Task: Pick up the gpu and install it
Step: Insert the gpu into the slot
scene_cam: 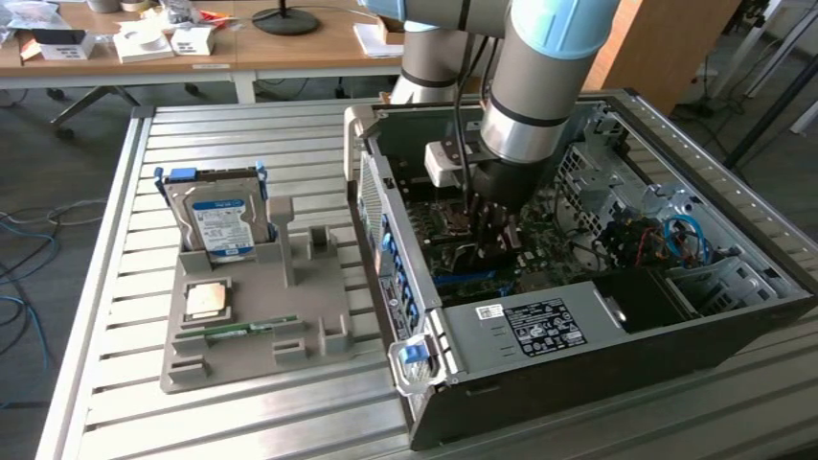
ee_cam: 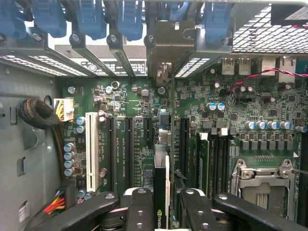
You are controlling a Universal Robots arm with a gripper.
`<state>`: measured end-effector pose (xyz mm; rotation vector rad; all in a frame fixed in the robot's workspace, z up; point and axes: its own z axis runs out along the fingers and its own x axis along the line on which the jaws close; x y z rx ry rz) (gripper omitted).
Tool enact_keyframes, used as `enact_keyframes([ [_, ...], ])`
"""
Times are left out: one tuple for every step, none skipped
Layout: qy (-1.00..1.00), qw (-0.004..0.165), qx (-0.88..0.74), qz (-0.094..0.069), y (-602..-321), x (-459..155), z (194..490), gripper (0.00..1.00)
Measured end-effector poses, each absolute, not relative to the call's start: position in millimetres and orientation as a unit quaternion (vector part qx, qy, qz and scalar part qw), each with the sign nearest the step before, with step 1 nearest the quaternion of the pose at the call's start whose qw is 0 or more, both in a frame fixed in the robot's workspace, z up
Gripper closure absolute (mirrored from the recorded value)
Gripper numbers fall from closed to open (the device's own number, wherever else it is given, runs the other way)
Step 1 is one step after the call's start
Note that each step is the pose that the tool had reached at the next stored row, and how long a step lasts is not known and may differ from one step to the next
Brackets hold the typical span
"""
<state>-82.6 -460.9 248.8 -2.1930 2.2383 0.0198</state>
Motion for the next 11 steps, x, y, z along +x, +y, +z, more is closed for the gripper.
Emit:
enact_keyframes([
  [0.714,0.004,-0.700,0.006,-460.9,-82.6,248.7,0.74],
  [0.714,0.004,-0.700,0.006,-460.9,-82.6,248.6,0.74],
  [0.714,0.004,-0.700,0.006,-460.8,-82.6,248.6,0.74],
  [0.714,0.004,-0.700,0.006,-460.8,-82.6,248.5,0.74],
  [0.714,0.004,-0.700,0.006,-460.8,-82.6,248.2,0.74],
  [0.714,0.004,-0.700,0.006,-460.8,-82.6,247.9,0.74],
  [0.714,0.004,-0.700,0.006,-460.8,-82.6,247.8,0.74],
  [0.714,0.004,-0.700,0.006,-460.8,-82.6,247.8,0.74],
  [0.714,0.004,-0.700,0.006,-460.8,-82.6,247.8,0.74],
  [0.714,0.004,-0.700,0.006,-460.8,-82.6,247.8,0.74],
  [0.714,0.004,-0.700,0.006,-460.8,-82.6,247.8,0.74],
])
